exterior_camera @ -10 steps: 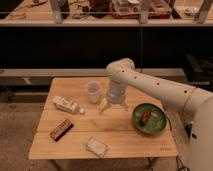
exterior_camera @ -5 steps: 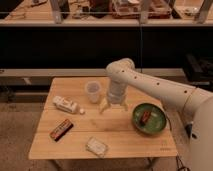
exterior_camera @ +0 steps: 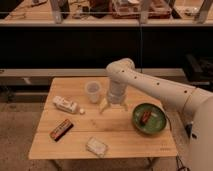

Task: Wipe the white sponge on the table

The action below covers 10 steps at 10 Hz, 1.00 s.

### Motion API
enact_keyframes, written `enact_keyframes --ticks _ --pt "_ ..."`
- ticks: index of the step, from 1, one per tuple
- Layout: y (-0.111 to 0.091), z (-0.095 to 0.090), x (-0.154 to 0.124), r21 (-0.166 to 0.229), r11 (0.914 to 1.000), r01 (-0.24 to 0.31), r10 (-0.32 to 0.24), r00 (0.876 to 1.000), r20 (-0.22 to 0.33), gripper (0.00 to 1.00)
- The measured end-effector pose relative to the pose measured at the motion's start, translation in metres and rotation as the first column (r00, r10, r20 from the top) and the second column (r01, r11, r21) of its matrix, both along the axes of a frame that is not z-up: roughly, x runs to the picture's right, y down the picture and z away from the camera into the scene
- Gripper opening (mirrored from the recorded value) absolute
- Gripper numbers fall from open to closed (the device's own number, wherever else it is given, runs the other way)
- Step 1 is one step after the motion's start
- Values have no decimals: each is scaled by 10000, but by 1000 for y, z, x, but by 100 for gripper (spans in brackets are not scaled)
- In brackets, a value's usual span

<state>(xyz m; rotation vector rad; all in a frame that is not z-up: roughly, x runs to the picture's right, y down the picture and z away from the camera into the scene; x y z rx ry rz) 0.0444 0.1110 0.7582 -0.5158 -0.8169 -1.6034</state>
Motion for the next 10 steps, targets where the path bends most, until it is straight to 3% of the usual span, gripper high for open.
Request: enact_keyframes --ticks 5,7,9,10 --pt "0 -1 0 44 10000 90 -90 10000 16 80" --pt "5 -5 -7 526 9960 723 -747 9962 457 80" --pt "31 -18 -32 1597 9697 1850 -2118 9622 1713 80" --pt "50 -26 -41 2189 9458 2399 -2886 9301 2273 80"
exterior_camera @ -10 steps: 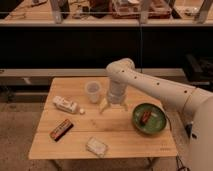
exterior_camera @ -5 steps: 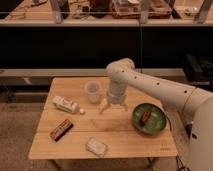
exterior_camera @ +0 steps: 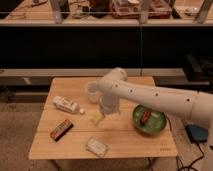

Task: Wipe the white sponge on the table

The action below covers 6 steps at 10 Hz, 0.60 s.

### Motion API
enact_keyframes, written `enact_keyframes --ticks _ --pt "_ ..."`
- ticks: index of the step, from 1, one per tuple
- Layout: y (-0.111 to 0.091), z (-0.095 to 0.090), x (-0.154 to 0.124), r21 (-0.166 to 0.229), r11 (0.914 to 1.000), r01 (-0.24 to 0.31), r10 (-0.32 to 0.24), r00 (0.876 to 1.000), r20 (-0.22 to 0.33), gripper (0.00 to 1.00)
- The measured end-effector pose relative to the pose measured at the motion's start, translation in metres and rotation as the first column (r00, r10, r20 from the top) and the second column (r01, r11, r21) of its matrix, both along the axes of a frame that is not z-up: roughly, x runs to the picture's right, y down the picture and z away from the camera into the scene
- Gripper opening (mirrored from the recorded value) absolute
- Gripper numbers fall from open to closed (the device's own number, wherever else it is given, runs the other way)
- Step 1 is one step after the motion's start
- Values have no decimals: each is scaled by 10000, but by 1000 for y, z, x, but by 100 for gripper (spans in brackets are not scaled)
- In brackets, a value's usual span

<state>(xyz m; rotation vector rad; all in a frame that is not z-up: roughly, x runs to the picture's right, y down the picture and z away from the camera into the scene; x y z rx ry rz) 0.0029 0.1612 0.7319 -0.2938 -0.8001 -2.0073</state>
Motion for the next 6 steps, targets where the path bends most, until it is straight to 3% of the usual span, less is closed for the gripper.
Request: enact_keyframes --ticks 1,3,6 --pt "20 -8 -8 442 9962 752 -779 9950 630 80" --pt "38 -15 -16 841 9867 1389 -1483 9819 1180 80" --pt "49 -14 -26 883 9818 1681 -1799 9723 1490 80"
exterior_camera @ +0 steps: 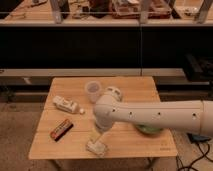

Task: Wipe the white sponge on the table

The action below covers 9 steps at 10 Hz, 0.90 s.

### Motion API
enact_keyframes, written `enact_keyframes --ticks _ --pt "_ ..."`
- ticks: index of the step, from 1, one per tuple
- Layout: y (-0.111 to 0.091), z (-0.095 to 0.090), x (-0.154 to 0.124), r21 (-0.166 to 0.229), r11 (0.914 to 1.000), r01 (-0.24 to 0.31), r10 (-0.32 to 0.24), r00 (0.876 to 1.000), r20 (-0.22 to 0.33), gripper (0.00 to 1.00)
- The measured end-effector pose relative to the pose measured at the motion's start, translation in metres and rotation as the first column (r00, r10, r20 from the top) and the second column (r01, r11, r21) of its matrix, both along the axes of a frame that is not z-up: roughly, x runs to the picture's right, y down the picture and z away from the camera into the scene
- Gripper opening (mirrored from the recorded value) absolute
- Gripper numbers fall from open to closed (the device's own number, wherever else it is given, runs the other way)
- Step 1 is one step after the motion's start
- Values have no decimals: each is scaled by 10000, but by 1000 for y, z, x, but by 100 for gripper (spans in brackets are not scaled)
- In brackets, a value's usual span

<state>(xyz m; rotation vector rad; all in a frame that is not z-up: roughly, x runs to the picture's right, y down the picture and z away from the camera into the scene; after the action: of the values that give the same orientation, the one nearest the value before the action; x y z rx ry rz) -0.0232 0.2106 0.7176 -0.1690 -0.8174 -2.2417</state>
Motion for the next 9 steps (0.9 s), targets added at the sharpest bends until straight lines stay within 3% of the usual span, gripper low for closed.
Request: enact_keyframes --ticks 2,4,6,9 --pt "39 7 -39 -595 9948 832 -791 9945 688 80" --pt "60 14 -57 -937 9850 1449 -1361 9862 943 80" --pt "76 23 -60 -1248 9753 1821 -1725 9814 836 80" --pt "91 42 -45 -1629 9724 1672 -1638 9859 341 80"
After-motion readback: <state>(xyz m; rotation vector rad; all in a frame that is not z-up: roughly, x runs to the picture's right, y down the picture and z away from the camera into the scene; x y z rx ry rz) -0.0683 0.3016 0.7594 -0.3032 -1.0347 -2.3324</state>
